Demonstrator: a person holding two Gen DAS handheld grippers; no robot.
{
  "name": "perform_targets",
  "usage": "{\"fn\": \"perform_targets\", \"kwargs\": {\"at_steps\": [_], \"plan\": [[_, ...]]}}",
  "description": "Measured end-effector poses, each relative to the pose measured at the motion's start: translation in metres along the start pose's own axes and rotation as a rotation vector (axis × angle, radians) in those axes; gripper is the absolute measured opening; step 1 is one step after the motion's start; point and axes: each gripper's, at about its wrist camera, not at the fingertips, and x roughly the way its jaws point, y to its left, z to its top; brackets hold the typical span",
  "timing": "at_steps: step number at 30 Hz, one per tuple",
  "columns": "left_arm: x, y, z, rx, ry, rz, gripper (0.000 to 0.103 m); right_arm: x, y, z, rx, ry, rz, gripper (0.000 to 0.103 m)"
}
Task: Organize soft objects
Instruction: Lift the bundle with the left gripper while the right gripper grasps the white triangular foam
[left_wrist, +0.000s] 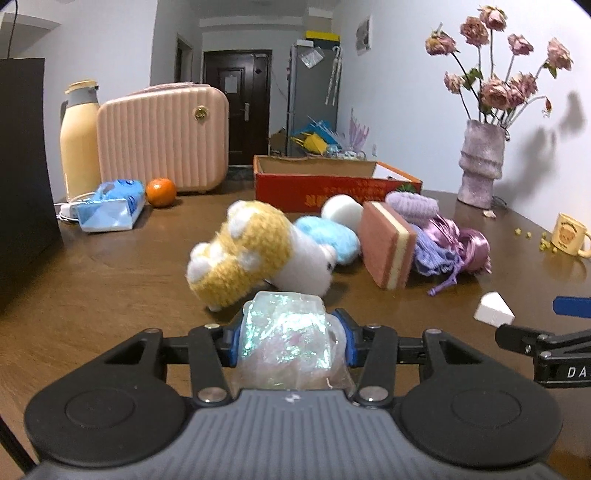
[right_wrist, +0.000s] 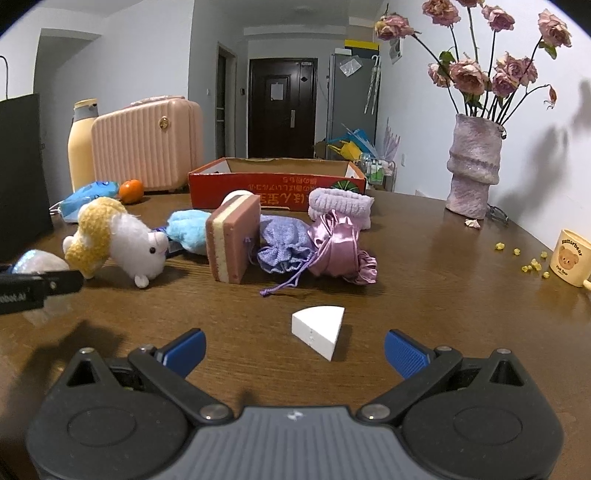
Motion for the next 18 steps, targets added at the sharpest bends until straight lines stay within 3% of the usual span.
{"fn": "perform_targets", "kwargs": {"at_steps": [18], "plan": [[0.013, 0.032, 0.010, -0.068, -0.066, 0.058, 0.049, 0.052, -0.002, 0.021, 0.099, 0.058, 0.001, 0.103]]}}
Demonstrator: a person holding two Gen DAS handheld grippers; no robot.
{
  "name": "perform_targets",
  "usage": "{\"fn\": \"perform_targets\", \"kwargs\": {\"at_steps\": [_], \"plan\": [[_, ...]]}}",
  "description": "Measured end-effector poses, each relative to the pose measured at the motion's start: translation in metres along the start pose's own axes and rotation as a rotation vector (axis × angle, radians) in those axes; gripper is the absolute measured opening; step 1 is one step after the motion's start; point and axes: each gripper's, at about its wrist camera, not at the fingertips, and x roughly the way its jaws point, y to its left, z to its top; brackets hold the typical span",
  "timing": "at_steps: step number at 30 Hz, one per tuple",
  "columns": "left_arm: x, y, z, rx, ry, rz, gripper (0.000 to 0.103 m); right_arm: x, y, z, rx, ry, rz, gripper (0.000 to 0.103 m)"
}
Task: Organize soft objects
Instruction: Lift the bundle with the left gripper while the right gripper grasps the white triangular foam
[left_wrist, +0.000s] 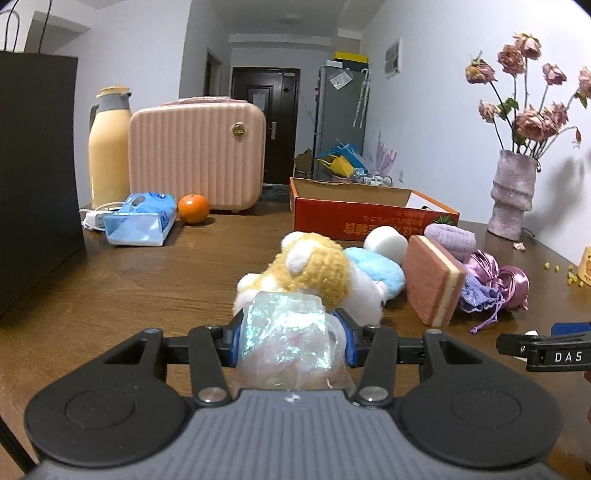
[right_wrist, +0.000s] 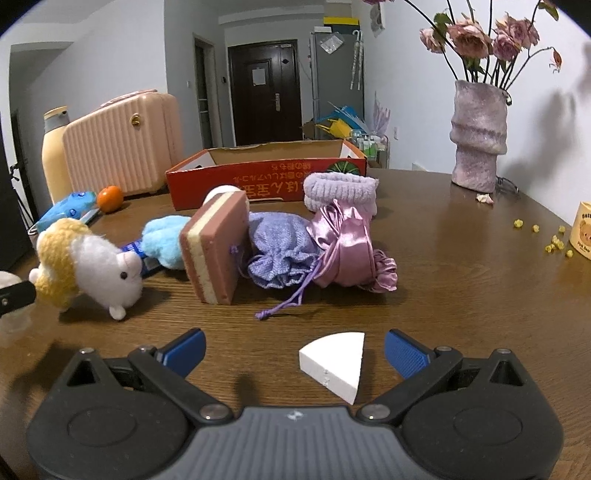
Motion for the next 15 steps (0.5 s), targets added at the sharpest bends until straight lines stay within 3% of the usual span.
{"fn": "perform_targets", "kwargs": {"at_steps": [8, 15], "plan": [[0.0016, -0.0007, -0.0005, 0.003, 0.010, -0.003, 0.048, 0.0075, 0.0027, -0.0018, -0.016, 0.030, -0.001, 0.102], [0.0035, 0.0003, -0.0011, -0.004, 0.021, -0.002, 0.049, 0.0089, 0.0027, -0.0033, -0.018, 0.046, -0.021, 0.089]]}}
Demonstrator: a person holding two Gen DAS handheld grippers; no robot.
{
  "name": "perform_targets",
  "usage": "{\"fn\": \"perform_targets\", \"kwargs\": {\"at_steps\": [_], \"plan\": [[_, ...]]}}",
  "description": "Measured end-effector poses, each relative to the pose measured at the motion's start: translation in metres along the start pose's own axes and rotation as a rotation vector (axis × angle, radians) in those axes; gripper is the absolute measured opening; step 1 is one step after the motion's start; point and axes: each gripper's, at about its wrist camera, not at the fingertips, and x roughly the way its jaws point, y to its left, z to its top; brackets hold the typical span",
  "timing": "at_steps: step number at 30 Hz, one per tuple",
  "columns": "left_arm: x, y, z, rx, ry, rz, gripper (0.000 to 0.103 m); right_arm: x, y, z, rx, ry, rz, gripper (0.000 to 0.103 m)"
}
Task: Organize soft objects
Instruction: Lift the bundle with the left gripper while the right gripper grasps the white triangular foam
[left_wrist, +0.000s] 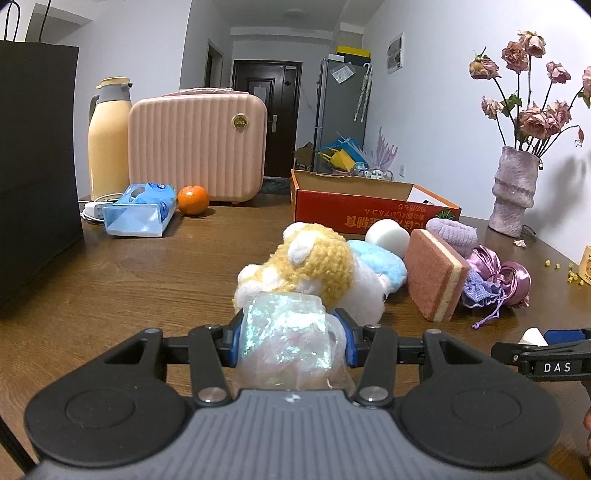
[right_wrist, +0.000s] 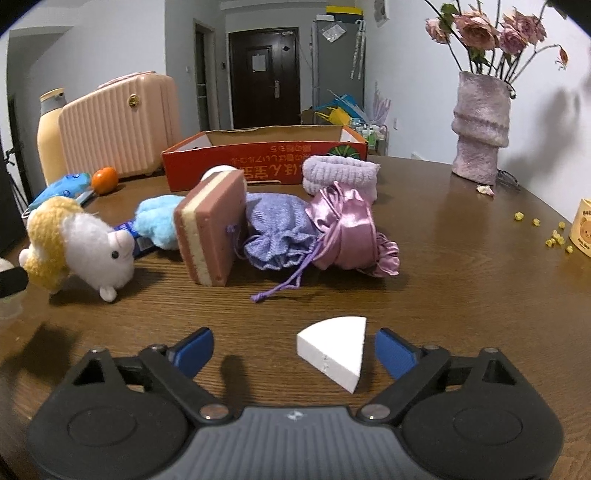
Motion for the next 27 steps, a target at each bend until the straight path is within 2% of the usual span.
{"fn": "perform_targets", "kwargs": {"at_steps": [2, 11, 15, 27], "plan": [[0.0002, 0.0000, -0.0002, 0.002, 0.001, -0.001, 0.049, 0.0018, -0.0028, 0.0001, 0.015, 0.009, -0.004, 0.085], [0.0008, -0.0010, -0.0013, 0.006, 0.001, -0.006, 0.049, 0.0065, -0.0066, -0.0001, 0.028, 0.005, -0.036, 0.054], [0.0011, -0.0009, -0.0012, 0.005, 0.001, -0.007, 0.049, 0.0061, -0.0072, -0.0001, 0.029, -0.004, -0.035, 0.034], [0.0002, -0.0032, -0.0017, 0.003, -0.005, -0.011, 0.049, 0.0008, -0.0057, -0.0003, 0.024, -0.034, 0.007, 0.030]]}}
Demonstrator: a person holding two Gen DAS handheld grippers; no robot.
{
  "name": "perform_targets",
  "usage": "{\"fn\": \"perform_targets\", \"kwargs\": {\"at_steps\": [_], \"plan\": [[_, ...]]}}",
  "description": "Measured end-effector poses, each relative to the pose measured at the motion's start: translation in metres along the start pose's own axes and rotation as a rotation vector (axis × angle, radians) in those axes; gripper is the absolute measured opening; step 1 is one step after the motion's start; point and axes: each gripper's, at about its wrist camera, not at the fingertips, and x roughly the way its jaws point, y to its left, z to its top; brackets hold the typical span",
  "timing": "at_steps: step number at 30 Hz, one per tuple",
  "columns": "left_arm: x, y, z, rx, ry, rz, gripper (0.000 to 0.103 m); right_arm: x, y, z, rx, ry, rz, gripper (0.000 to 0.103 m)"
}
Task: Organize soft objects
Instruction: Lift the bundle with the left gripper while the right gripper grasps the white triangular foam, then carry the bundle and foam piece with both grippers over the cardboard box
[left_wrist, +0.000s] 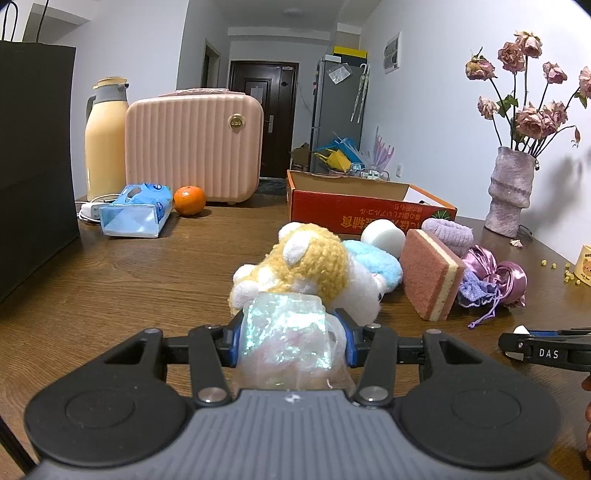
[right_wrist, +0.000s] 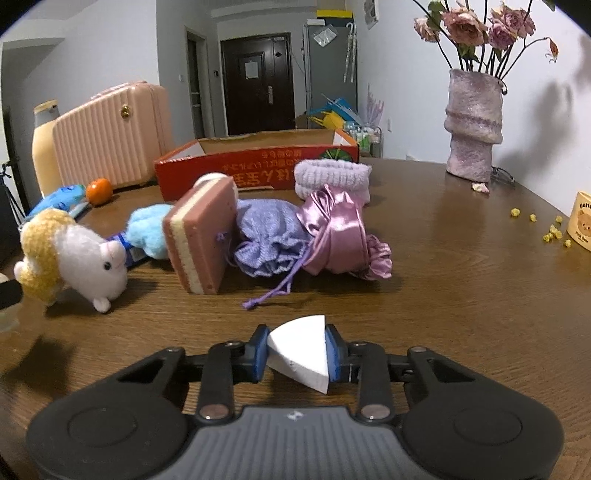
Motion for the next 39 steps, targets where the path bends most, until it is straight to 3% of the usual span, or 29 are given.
{"fn": "perform_targets", "kwargs": {"at_steps": [20, 39], "plan": [[-0.020, -0.001, 0.035, 0.039, -0.096, 0.004, 0.049, -0.034, 0.007, 0.023, -0.093, -0.135, 0.051, 0.030], [0.012, -0.003, 0.084, 0.056, -0.137, -0.033, 0.048, -0.017, 0.005, 0.071, -0.116, -0.208, 0.043, 0.030]]}}
